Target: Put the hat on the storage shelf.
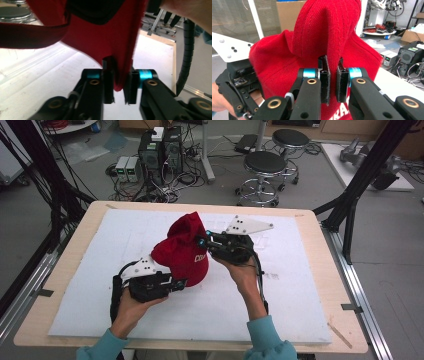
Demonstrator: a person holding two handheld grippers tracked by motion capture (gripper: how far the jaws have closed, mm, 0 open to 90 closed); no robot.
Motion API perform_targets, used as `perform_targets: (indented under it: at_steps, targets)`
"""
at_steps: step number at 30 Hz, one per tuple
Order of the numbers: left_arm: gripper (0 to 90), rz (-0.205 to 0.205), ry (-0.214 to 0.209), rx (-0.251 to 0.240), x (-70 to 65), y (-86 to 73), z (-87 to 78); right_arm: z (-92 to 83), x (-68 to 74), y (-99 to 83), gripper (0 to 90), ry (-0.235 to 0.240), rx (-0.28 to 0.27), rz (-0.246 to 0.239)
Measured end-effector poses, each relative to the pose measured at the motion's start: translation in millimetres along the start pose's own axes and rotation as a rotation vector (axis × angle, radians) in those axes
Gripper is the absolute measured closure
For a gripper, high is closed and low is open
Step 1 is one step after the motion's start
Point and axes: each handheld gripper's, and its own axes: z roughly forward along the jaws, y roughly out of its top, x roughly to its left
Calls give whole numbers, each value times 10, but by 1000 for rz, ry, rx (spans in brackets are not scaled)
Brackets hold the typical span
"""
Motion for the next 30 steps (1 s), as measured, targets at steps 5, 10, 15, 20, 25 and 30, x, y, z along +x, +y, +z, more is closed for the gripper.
perform_targets:
  at_steps: [5, 10, 15, 20, 25, 30]
  targets:
    - [853, -11, 22, 8, 1, 4, -6, -8, 4, -8, 853, 0, -3, 0]
    - [854, 8, 54, 0, -24, 16, -2, -15, -3, -11, 846, 0, -23, -2]
    - [855, 14, 58, -9, -30, 52, -11, -53, -23, -3, 738, 15, -52, 2]
    - [855, 16, 79, -26, -5, 104, -32, -91, -46, -4, 353, -30, -38, 15]
    - [855, 23, 102, -35, 30, 188, -58, -154, -64, -24, 142, -74, -15, 21]
    - [854, 48, 144, -41, 95, 344, -65, -333, -74, -68, 113, -131, -5, -16]
